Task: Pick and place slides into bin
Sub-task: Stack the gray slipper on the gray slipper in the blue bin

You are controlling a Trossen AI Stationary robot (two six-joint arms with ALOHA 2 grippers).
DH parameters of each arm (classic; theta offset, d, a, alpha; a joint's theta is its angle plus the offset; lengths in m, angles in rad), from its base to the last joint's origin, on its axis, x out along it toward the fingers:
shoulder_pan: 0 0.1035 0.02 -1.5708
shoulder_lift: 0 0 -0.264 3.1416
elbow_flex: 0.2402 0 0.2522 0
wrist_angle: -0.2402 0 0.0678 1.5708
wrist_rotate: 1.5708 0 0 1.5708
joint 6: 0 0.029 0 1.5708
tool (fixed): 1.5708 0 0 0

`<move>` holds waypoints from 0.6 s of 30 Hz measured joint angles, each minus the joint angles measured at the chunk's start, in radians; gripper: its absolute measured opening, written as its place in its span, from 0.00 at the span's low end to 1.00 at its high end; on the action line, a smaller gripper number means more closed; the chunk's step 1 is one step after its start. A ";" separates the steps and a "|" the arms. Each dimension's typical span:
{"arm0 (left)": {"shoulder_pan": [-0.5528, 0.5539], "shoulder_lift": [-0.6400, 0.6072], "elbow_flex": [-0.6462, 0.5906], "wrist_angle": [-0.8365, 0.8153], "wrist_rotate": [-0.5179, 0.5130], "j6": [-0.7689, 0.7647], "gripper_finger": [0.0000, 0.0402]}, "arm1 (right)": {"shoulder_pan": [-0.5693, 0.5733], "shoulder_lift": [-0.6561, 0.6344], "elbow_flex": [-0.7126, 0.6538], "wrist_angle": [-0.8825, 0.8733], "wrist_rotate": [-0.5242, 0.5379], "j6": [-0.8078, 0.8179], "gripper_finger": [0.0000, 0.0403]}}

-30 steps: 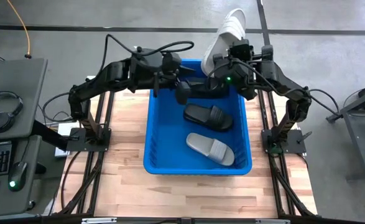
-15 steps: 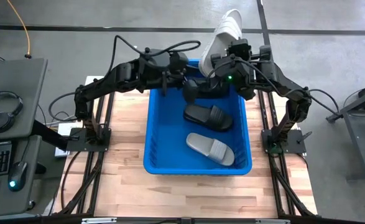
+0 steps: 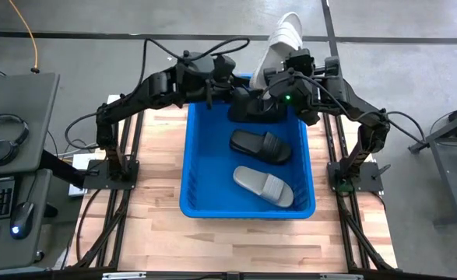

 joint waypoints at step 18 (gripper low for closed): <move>-0.001 0.015 0.000 0.037 0.006 0.014 0.22 | 0.000 0.000 0.002 0.002 0.008 -0.019 0.00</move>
